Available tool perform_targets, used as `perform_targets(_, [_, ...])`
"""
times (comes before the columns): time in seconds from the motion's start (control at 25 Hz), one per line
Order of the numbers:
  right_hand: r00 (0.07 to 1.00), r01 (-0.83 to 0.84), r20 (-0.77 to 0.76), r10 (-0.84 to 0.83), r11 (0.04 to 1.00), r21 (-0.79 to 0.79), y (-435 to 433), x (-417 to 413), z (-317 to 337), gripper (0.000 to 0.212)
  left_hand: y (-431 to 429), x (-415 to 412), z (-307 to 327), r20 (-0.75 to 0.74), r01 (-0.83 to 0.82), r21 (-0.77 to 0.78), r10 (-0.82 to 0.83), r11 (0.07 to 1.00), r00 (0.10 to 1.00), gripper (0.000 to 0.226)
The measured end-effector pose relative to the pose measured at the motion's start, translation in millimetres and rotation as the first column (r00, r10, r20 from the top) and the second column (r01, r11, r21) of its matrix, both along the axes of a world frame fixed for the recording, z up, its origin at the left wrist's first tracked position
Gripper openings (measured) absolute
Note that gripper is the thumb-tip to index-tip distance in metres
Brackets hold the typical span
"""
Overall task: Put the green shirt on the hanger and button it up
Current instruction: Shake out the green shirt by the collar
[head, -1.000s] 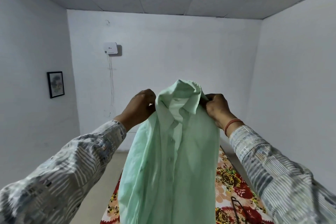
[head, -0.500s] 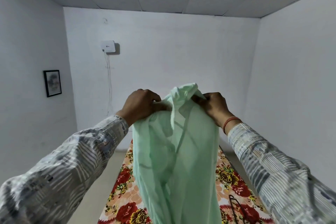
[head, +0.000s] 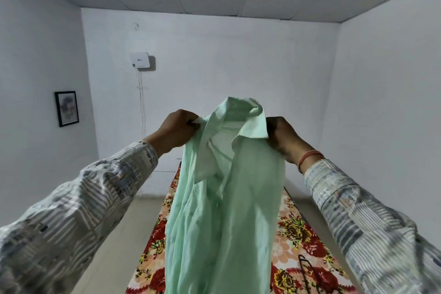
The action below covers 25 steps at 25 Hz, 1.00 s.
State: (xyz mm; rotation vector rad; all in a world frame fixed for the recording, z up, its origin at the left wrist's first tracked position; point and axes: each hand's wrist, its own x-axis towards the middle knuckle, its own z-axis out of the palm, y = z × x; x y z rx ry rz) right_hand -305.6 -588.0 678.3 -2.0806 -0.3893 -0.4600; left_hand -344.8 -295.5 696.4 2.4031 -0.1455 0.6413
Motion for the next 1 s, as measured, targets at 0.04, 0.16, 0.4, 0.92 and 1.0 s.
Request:
perform_targets(0.04, [0.998,-0.046,-0.039,0.048,0.998,0.038,-1.1,-2.2,0.6,0.027,-2.2,1.5,-5.6,-0.027,0.011,-0.199,-0.016,0.98,1.0,0.028])
perform_targets(0.16, [0.999,0.004,-0.033,-0.001,0.998,0.065,-4.8,-2.6,-1.0,0.013,-9.5,7.3,-17.9,0.048,0.026,-0.432,-0.006,0.901,0.999,0.026])
perform_targets(0.4, [0.969,0.232,0.09,-0.232,0.973,0.009,-17.4,2.2,1.5,0.022,1.8,-13.8,-12.1,0.265,0.096,0.456,-0.238,0.885,0.934,0.07])
perform_targets(0.92, [0.983,0.176,0.048,-0.178,0.984,0.033,-12.3,3.5,1.9,0.024,0.2,1.2,-14.8,0.214,0.255,-0.496,-0.168,0.83,0.962,0.018])
perform_targets(1.0, [0.988,0.146,0.04,-0.147,0.989,0.026,-5.5,-3.7,0.7,0.023,-6.2,-3.4,-11.2,0.163,0.259,-0.789,-0.216,0.557,0.963,0.019])
